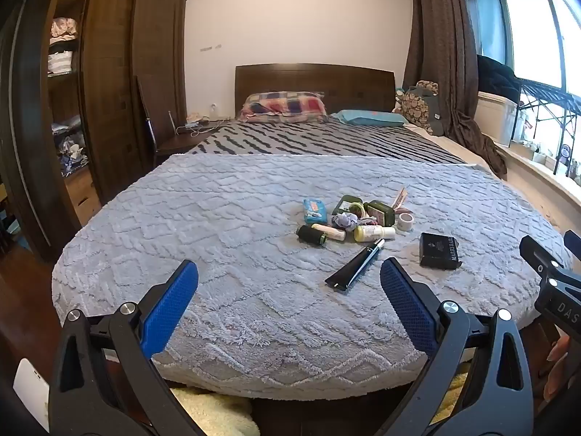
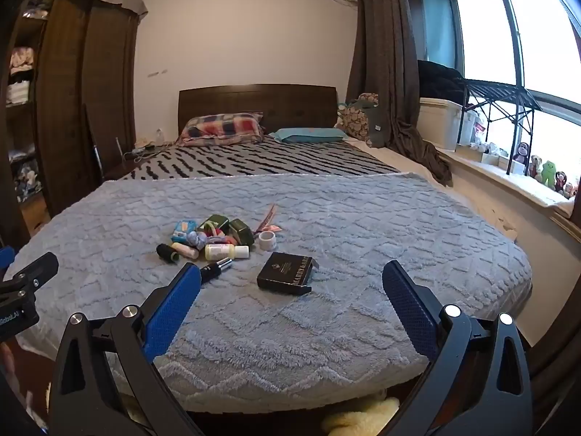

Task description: Collect trash

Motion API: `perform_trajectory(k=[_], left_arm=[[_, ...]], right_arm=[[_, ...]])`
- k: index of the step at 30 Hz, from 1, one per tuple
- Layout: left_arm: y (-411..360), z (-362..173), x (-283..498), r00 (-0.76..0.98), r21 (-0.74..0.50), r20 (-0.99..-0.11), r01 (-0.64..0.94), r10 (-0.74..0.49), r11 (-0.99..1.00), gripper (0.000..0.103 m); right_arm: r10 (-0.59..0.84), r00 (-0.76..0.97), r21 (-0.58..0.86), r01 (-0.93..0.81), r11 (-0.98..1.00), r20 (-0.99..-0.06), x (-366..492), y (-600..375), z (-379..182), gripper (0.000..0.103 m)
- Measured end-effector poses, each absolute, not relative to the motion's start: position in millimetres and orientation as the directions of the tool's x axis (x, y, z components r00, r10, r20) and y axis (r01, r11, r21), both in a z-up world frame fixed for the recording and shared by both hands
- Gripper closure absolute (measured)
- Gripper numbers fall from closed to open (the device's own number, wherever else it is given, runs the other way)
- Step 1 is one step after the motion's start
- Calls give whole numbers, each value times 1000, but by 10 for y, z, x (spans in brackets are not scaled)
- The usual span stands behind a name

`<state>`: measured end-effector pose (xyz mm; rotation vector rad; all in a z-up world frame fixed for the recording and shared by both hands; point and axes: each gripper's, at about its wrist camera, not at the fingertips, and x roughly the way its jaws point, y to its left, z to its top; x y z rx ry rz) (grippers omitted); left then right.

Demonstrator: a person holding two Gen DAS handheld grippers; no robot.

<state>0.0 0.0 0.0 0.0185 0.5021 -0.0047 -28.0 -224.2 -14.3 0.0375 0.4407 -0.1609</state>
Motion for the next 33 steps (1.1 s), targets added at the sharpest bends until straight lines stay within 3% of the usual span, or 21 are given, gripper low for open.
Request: perform_trajectory(k=[33], left_arm=[[-28, 128, -19, 885, 16, -465, 12, -3, 1000, 8]], right_arm=[[-144, 905, -7, 154, 988, -401, -323, -2212, -91, 3]])
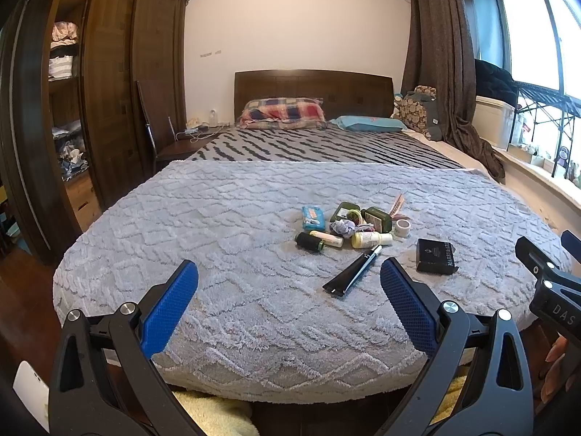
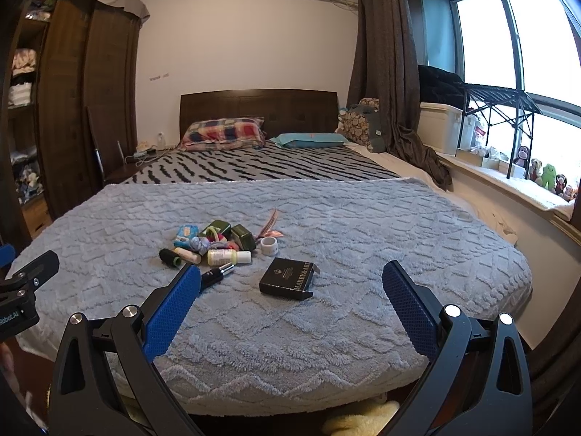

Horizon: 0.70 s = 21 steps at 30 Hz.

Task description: Collect trash

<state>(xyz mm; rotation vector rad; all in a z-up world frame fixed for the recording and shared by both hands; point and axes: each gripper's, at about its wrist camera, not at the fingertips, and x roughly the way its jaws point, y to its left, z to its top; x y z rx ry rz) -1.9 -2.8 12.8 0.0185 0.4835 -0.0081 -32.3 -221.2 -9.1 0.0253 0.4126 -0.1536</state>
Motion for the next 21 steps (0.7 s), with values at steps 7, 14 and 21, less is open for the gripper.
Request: perform_trajectory(k=[7, 14, 21], left_arm=[[-26, 116, -13, 888, 15, -460, 17, -8, 1000, 8], [-32, 116, -22, 888, 16, -459, 16, -7, 1000, 8], [-31, 123, -18, 888, 15, -460, 17, -8, 1000, 8]], right_arm=[[-141, 908, -7, 151, 989, -395, -325, -2191, -71, 3], [-138, 908, -7, 147, 989, -396, -318, -2185, -72, 3], [-137, 909, -6, 147, 989, -395, -321, -2180, -68, 3]])
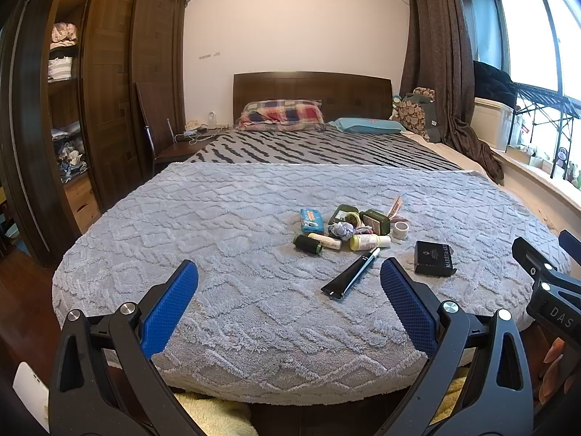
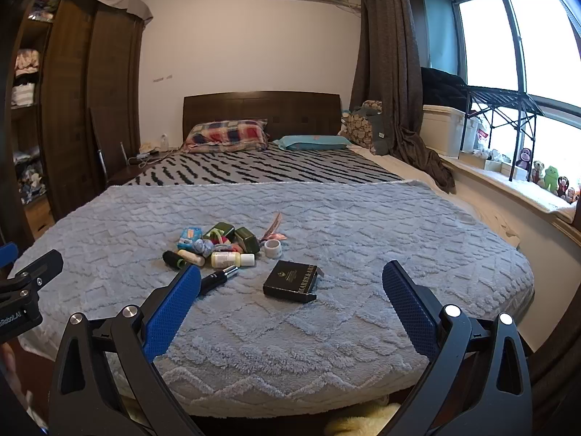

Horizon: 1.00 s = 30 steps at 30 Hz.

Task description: Collect trash

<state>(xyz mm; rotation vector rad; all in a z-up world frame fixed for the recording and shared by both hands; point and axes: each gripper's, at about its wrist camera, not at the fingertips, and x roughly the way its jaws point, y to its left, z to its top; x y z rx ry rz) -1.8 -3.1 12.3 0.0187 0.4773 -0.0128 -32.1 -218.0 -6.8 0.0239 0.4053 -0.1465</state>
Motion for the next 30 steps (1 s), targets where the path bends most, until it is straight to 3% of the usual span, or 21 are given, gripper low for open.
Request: perform_trajectory(k=[30], left_arm=[[-53, 132, -22, 890, 15, -456, 18, -9, 1000, 8]], right_arm=[[-132, 911, -2, 143, 990, -390, -330, -2176, -66, 3]])
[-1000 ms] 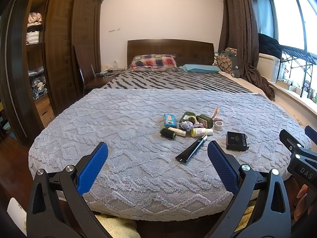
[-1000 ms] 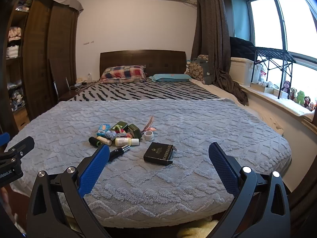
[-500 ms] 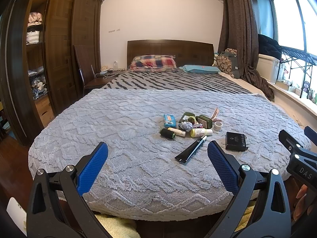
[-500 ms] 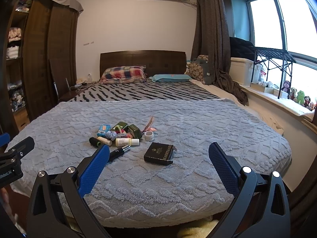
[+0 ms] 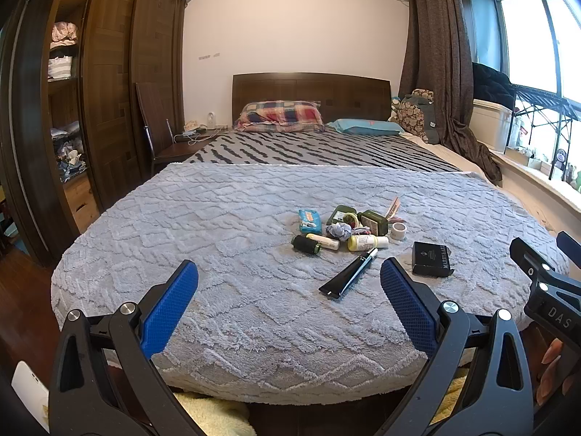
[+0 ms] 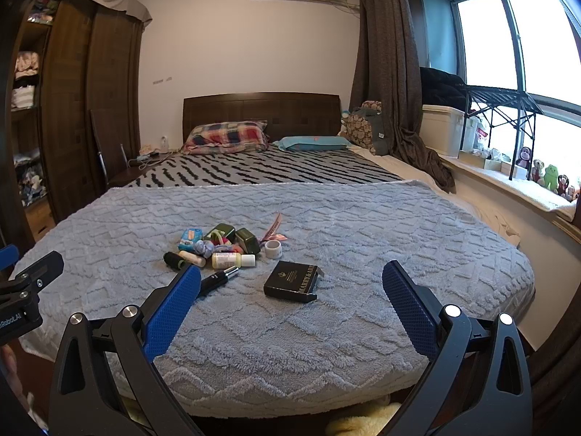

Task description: Collect trash

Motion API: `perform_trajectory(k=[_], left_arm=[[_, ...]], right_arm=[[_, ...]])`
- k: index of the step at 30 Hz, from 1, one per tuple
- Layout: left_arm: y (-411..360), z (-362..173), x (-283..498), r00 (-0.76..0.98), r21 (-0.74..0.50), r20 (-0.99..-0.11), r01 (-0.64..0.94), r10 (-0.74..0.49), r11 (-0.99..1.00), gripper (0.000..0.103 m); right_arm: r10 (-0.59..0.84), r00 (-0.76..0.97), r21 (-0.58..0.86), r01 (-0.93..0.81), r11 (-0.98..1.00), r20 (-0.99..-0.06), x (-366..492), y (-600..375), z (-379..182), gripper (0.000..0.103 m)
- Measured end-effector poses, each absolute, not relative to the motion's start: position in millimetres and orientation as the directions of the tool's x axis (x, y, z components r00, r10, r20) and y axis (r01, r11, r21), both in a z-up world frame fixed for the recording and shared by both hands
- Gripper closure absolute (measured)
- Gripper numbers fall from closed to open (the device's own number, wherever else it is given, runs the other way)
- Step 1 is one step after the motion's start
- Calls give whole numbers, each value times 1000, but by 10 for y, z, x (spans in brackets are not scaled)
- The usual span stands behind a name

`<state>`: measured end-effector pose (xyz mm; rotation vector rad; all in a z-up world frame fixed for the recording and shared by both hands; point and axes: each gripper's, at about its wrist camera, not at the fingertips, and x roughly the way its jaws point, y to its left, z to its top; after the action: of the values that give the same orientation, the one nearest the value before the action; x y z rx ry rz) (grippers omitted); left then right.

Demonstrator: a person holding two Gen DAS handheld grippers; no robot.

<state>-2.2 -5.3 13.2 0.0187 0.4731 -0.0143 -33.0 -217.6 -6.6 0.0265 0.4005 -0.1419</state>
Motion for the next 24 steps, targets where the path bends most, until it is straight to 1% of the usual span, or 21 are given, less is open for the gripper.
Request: perform_trajectory(k=[24], left_arm=[[-79, 135, -21, 890, 17, -455, 17, -8, 1000, 8]], right_arm=[[-135, 909, 5, 149, 989, -395, -330, -2194, -77, 3]])
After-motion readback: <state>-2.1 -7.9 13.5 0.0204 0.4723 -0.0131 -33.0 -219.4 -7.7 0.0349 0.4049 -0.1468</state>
